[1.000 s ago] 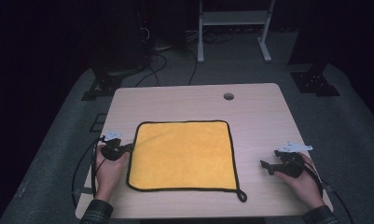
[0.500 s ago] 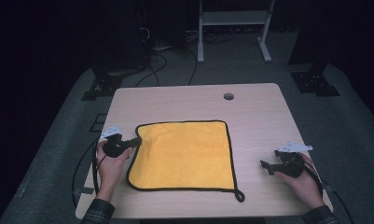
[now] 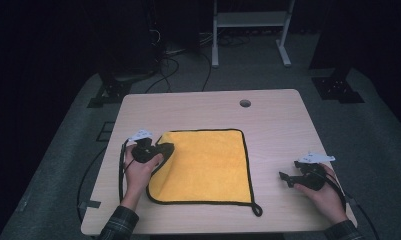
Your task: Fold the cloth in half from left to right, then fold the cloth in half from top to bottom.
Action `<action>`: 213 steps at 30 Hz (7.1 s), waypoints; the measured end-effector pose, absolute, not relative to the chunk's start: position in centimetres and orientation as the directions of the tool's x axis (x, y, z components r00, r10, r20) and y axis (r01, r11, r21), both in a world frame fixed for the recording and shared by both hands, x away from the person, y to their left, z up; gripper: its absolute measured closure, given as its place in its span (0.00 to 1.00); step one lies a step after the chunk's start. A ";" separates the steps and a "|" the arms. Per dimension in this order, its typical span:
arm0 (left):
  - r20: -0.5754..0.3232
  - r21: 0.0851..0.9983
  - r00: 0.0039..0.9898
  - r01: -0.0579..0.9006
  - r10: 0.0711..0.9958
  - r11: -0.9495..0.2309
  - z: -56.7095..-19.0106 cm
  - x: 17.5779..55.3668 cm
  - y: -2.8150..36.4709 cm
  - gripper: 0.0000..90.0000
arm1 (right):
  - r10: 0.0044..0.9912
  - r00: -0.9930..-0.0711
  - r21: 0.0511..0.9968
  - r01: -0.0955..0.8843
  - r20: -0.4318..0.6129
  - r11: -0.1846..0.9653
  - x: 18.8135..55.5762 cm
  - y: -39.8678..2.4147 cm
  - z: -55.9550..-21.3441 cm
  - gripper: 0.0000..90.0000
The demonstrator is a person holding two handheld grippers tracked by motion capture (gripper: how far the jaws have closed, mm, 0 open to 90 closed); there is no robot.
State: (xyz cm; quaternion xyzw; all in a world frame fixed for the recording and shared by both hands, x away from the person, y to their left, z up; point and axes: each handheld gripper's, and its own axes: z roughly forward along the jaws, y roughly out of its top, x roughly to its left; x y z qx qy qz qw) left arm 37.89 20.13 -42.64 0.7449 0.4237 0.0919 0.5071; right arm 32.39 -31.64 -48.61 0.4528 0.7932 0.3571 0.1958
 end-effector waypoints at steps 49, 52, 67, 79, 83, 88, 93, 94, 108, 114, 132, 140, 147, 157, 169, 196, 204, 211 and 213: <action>-0.406 0.804 0.768 0.557 0.495 -0.206 -44.9 42.2 3.0 1.00 | 0.856 -0.517 0.743 0.578 0.013 0.338 32.4 -31.6 -48.6 0.23; -0.414 0.796 0.766 0.567 0.493 -0.212 -45.5 42.5 2.2 1.00 | 0.856 -0.518 0.743 0.578 0.014 0.338 32.4 -31.6 -48.6 0.23; -0.396 0.765 0.776 0.575 0.491 -0.291 -47.4 42.9 -1.2 1.00 | 0.854 -0.520 0.743 0.577 0.013 0.340 32.4 -31.6 -48.6 0.22; -0.333 0.765 0.807 0.534 0.488 -0.360 -47.1 42.6 -1.7 0.79 | 0.853 -0.522 0.743 0.576 0.013 0.341 32.4 -31.6 -48.6 0.22; -0.321 0.767 0.808 0.527 0.493 -0.365 -45.9 42.4 -0.7 0.60 | 0.853 -0.522 0.742 0.576 0.013 0.342 32.4 -31.6 -48.6 0.22; -0.284 0.771 0.818 0.505 0.501 -0.388 -44.9 41.8 0.7 0.44 | 0.851 -0.525 0.742 0.575 0.013 0.344 32.4 -31.6 -48.6 0.21; -0.226 0.782 0.818 0.476 0.529 -0.402 -44.3 41.1 3.3 0.39 | 0.851 -0.525 0.741 0.576 0.011 0.346 32.4 -31.6 -48.6 0.21; -0.219 0.782 0.814 0.476 0.538 -0.403 -44.2 40.9 3.9 0.37 | 0.851 -0.525 0.741 0.576 0.012 0.345 32.4 -31.6 -48.6 0.21; -0.103 0.761 0.772 0.467 0.627 -0.449 -43.9 38.1 11.0 0.20 | 0.849 -0.529 0.734 0.581 0.011 0.353 32.4 -31.6 -48.7 0.14; -0.084 0.743 0.735 0.496 0.673 -0.449 -44.7 36.6 14.5 0.18 | 0.851 -0.525 0.734 0.582 0.011 0.350 32.3 -31.6 -48.7 0.14; -0.030 0.702 0.719 0.510 0.695 -0.498 -46.8 32.6 19.4 0.11 | 0.857 -0.515 0.736 0.584 0.012 0.341 32.5 -31.4 -48.7 0.18; -0.007 0.697 0.722 0.500 0.692 -0.514 -47.8 32.2 20.6 0.09 | 0.841 -0.542 0.744 0.561 -0.002 0.364 32.7 -31.1 -48.3 0.38; 0.016 0.706 0.745 0.464 0.666 -0.535 -48.2 32.2 20.9 0.01 | 0.831 -0.556 0.762 0.553 0.035 0.337 33.0 -30.9 -47.6 0.45; 0.015 0.712 0.745 0.460 0.667 -0.530 -48.4 32.2 21.0 0.00 | 0.788 -0.611 0.785 0.525 0.080 0.328 34.3 -29.5 -46.3 0.51; 0.014 0.710 0.746 0.461 0.665 -0.532 -48.4 32.2 21.0 0.00 | 0.750 -0.657 0.800 0.492 0.082 0.344 35.8 -27.3 -45.1 0.51; 0.013 0.713 0.745 0.460 0.667 -0.529 -48.4 32.2 21.0 0.00 | 0.668 -0.738 0.822 0.439 0.100 0.362 38.4 -22.8 -43.8 0.53; 0.013 0.713 0.745 0.460 0.667 -0.529 -48.4 32.2 21.0 0.00 | 0.650 -0.754 0.827 0.427 0.101 0.367 39.3 -21.7 -43.7 0.58; 0.014 0.713 0.745 0.460 0.667 -0.529 -48.4 32.2 21.0 0.00 | 0.639 -0.760 0.834 0.425 0.117 0.352 40.2 -20.4 -43.3 0.61; 0.014 0.713 0.745 0.460 0.667 -0.529 -48.4 32.2 21.0 0.00 | 0.631 -0.768 0.832 0.418 0.108 0.366 40.7 -19.8 -43.2 0.63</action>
